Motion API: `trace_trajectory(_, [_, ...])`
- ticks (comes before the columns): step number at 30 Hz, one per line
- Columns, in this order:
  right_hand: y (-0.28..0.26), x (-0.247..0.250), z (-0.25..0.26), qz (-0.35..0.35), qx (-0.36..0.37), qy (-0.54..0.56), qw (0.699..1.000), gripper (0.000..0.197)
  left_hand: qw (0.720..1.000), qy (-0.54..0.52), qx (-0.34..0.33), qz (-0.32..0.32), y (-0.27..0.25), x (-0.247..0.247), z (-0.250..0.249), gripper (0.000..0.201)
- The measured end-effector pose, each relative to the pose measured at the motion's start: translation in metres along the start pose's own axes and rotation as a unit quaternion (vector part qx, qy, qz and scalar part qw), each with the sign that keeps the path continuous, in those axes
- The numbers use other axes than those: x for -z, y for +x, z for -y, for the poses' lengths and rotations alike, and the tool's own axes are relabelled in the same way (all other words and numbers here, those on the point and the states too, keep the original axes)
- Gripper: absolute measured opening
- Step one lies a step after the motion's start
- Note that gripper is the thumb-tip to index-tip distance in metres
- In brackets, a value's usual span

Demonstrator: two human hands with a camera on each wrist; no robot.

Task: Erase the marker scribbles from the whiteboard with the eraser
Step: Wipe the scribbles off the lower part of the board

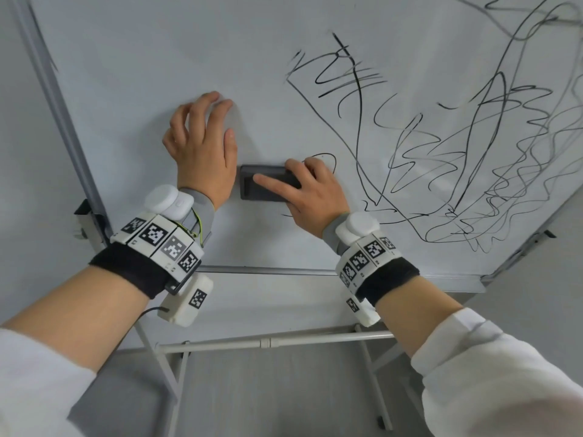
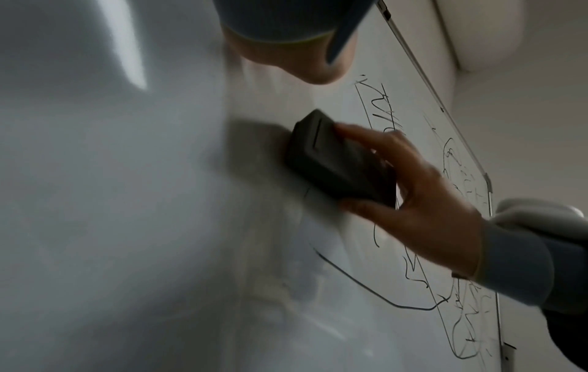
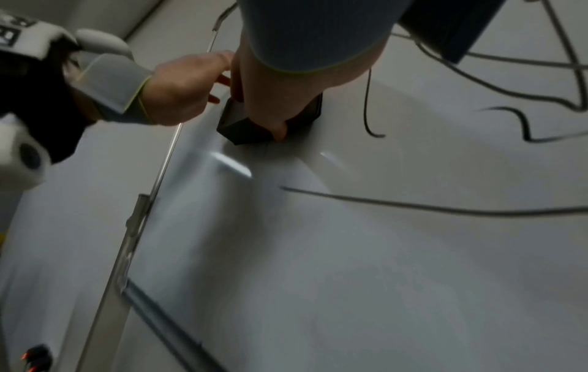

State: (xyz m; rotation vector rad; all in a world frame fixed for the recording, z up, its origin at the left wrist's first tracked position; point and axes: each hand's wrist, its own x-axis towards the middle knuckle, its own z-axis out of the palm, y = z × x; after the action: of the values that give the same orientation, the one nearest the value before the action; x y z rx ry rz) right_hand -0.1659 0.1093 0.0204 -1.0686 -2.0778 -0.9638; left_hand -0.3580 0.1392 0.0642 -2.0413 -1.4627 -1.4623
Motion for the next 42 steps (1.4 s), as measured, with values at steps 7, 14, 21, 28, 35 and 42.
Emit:
trace_trajectory(7, [0.01, 0.005, -0.006, -0.051, -0.039, -0.018, 0.998, 0.063, 1.0, -0.003, 0.003, 0.0, -0.004, 0.001, -0.001, 0.044])
trace_trajectory(14, [-0.027, -0.007, 0.008, 0.026, -0.013, -0.008, 1.0, 0.068, 1.0, 0.0, 0.0, 0.01, -0.011, 0.0, 0.0, 0.045])
trace_trajectory(21, [0.018, 0.009, -0.006, -0.047, -0.06, -0.026, 0.997, 0.065, 1.0, -0.005, 0.002, 0.012, -0.011, 0.001, 0.002, 0.045])
trace_trajectory(28, [-0.009, -0.008, 0.012, 0.004, -0.017, -0.016, 1.0, 0.069, 1.0, -0.006, -0.001, 0.009, -0.011, 0.001, 0.003, 0.043])
trace_trajectory(35, [0.009, 0.003, 0.005, -0.01, -0.03, -0.008, 0.999, 0.066, 1.0, -0.003, 0.002, 0.017, -0.012, 0.0, 0.005, 0.044])
trace_trajectory(42, [-0.002, -0.004, 0.005, -0.017, -0.025, 0.006, 1.0, 0.065, 1.0, -0.004, 0.005, 0.021, -0.017, -0.002, 0.002, 0.044])
